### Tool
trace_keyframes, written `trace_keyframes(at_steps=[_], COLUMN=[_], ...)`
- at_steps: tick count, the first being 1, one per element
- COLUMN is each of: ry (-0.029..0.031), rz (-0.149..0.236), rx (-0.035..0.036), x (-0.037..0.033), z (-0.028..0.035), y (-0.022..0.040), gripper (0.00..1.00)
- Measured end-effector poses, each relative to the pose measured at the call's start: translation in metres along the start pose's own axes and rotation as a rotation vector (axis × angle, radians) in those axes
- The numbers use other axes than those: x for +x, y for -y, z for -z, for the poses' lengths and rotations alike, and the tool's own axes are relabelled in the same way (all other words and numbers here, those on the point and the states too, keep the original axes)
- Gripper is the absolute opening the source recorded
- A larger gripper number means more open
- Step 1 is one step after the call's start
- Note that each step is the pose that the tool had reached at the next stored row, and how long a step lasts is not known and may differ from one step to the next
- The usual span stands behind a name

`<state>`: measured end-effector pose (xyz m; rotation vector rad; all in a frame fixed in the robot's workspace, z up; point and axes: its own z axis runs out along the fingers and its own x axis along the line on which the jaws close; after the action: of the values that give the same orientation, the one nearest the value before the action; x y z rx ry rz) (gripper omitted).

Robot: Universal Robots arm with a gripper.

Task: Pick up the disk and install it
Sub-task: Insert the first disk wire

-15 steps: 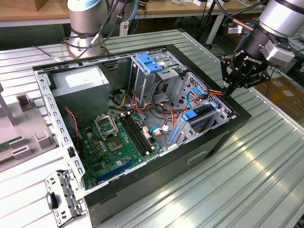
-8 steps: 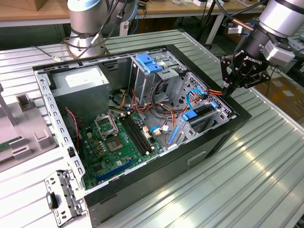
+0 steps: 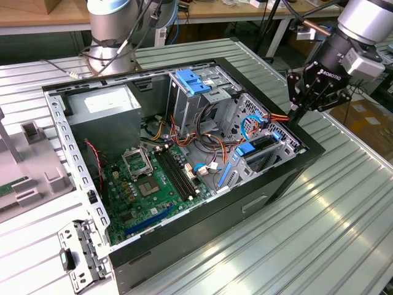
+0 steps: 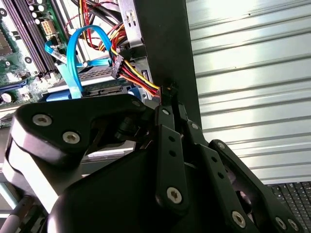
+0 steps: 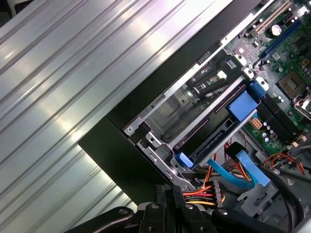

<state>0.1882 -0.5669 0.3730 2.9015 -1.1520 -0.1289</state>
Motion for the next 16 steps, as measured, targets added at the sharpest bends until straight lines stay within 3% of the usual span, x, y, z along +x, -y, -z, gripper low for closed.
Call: trace_keyframes(at_steps=[4, 16], ry=[0.0072, 0.0072], rz=[0.001, 0.001], rx=[0.0076, 0.0076], x=[-0.0005, -0.0038], z=[0.0069, 0.0066], y=[-0.0004, -0.0035], gripper=[0.17, 0.17])
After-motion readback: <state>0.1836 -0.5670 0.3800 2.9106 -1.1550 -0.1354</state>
